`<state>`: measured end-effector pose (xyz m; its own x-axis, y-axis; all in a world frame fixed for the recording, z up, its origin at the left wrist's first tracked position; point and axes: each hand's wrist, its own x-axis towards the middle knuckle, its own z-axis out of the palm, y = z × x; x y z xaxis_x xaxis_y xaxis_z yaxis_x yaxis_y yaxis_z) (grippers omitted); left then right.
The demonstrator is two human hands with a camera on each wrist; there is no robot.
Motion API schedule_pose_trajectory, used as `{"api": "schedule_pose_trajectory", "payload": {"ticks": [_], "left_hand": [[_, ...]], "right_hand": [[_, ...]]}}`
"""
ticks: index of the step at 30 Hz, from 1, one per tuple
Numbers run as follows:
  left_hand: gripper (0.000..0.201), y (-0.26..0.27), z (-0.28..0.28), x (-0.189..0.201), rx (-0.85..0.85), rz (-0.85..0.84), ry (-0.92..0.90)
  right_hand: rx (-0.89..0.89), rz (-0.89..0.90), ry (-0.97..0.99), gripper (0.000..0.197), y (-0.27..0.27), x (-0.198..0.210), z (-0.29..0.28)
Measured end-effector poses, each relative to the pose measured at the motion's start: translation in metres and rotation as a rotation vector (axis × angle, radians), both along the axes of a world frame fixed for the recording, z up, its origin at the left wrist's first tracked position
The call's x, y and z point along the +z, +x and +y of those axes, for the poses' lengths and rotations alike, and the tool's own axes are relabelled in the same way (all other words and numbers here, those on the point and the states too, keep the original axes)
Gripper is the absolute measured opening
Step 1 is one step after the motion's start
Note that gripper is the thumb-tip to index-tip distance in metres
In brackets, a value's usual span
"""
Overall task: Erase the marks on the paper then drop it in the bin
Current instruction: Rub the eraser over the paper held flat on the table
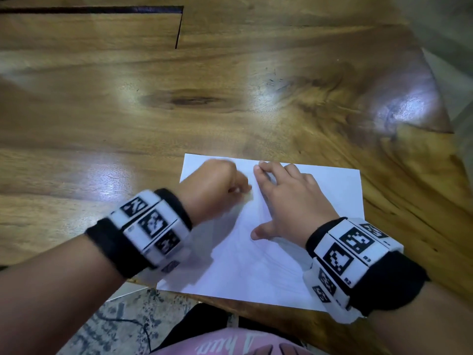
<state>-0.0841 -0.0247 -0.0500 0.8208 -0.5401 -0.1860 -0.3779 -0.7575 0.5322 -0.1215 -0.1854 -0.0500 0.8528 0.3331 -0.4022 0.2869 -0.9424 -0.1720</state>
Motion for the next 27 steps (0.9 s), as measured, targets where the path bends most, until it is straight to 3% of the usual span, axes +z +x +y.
{"api": "schedule_pose_trajectory", "payload": {"ticks": [2, 5, 9, 12, 15, 18, 20, 25, 27], "left_hand": [[0.013, -0.02, 0.011, 0.001, -0.107, 0.052, 0.011], [0.008, -0.02, 0.017, 0.004, -0.116, 0.144, 0.063], [0.017, 0.024, -0.003, 0.009, 0.052, -0.008, 0.023], [0.016, 0.035, -0.011, 0.008, 0.064, -0.032, 0.049], [0.012, 0.004, 0.003, 0.003, -0.089, -0.004, 0.016], [0.014, -0.026, 0.018, 0.005, -0.212, 0.132, 0.048], [0.007, -0.021, 0.018, 0.006, -0.19, 0.148, 0.055], [0.015, 0.031, -0.006, 0.007, 0.051, -0.016, 0.03], [0.009, 0.023, -0.006, 0.005, 0.021, 0.004, 0.037]], "right_hand": [[0.003, 0.0, 0.002, 0.118, 0.0, 0.0, 0.0], [0.004, 0.002, 0.003, 0.118, 0.0, 0.001, 0.0], [0.006, 0.001, 0.0, 0.117, 0.0, 0.002, 0.0], [0.005, 0.002, -0.005, 0.118, 0.001, 0.002, 0.0], [0.0, 0.004, 0.005, 0.117, 0.001, 0.002, -0.001], [0.003, 0.001, 0.009, 0.118, 0.001, 0.002, 0.0], [0.005, -0.003, 0.006, 0.118, 0.001, 0.002, 0.0], [0.004, 0.002, -0.003, 0.119, 0.001, 0.002, 0.0], [0.003, 0.005, -0.004, 0.119, 0.001, 0.002, 0.0]]}}
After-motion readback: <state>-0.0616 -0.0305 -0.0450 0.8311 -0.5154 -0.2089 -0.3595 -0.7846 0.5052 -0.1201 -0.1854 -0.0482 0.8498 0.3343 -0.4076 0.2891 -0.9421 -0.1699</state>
